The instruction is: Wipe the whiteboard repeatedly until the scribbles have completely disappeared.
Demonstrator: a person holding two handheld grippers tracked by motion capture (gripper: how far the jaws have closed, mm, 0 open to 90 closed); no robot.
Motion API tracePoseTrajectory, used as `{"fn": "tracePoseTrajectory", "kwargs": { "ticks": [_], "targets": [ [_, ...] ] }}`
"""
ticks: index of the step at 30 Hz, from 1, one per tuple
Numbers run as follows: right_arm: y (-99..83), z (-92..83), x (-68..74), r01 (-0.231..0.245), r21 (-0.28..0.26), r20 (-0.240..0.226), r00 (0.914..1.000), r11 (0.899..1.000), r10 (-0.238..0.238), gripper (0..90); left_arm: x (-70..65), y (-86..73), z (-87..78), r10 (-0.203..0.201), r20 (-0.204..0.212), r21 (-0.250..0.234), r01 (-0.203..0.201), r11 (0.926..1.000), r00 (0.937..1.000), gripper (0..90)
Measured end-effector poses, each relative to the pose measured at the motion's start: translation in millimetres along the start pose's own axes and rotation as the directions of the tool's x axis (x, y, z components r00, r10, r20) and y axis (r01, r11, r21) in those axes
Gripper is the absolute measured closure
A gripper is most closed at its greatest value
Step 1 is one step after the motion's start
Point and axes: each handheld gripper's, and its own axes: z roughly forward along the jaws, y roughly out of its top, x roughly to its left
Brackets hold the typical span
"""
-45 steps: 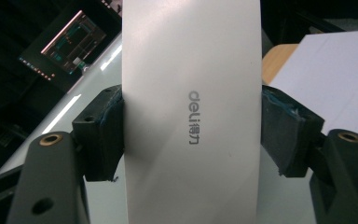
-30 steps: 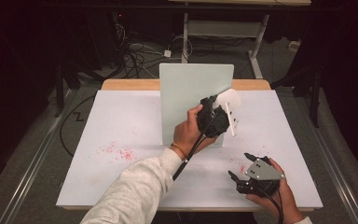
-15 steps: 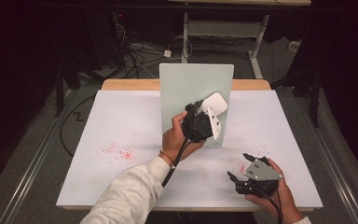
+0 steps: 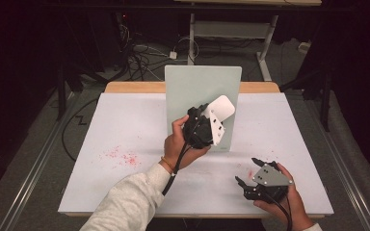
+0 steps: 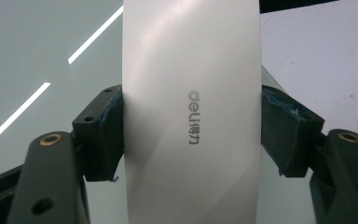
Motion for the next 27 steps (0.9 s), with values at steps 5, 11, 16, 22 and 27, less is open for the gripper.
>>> {"fn": "tracePoseTrajectory", "kwargs": {
  "ticks": [5, 11, 16, 22, 27],
  "targets": [
    [0.0, -0.9, -1.1, -0.004, -0.004, 0.005, 1.0000, 1.000, 0.004, 22.9, 3.1, -6.7, -5.6, -0.006, 0.009, 0.003, 0.006, 1.0000, 0.9999, 29.2],
    [0.1, -0.9, -1.3, -0.002, -0.013, 0.011, 0.9999, 1.000, 0.002, 22.9, 7.8, -17.1, -12.3, -0.030, 0.026, 0.009, 0.030, 0.9995, 0.9992, 29.1],
    [0.1, -0.7, -1.4, 0.001, -0.011, 0.014, 0.9999, 1.000, -0.001, 22.9, 8.3, -24.5, -17.4, -0.037, 0.033, 0.009, 0.036, 0.9993, 0.9988, 29.2],
    [0.2, -0.7, -1.3, 0.000, -0.015, 0.015, 0.9999, 1.000, 0.001, 22.9, 10.2, -32.7, -23.1, -0.053, 0.049, 0.012, 0.052, 0.9986, 0.9974, 29.2],
    [0.3, -0.9, -1.6, 0.000, -0.016, 0.016, 0.9999, 1.000, 0.000, 22.9, 12.3, -40.0, -28.7, -0.062, 0.068, 0.014, 0.062, 0.9980, 0.9957, 29.1]
  ]
}}
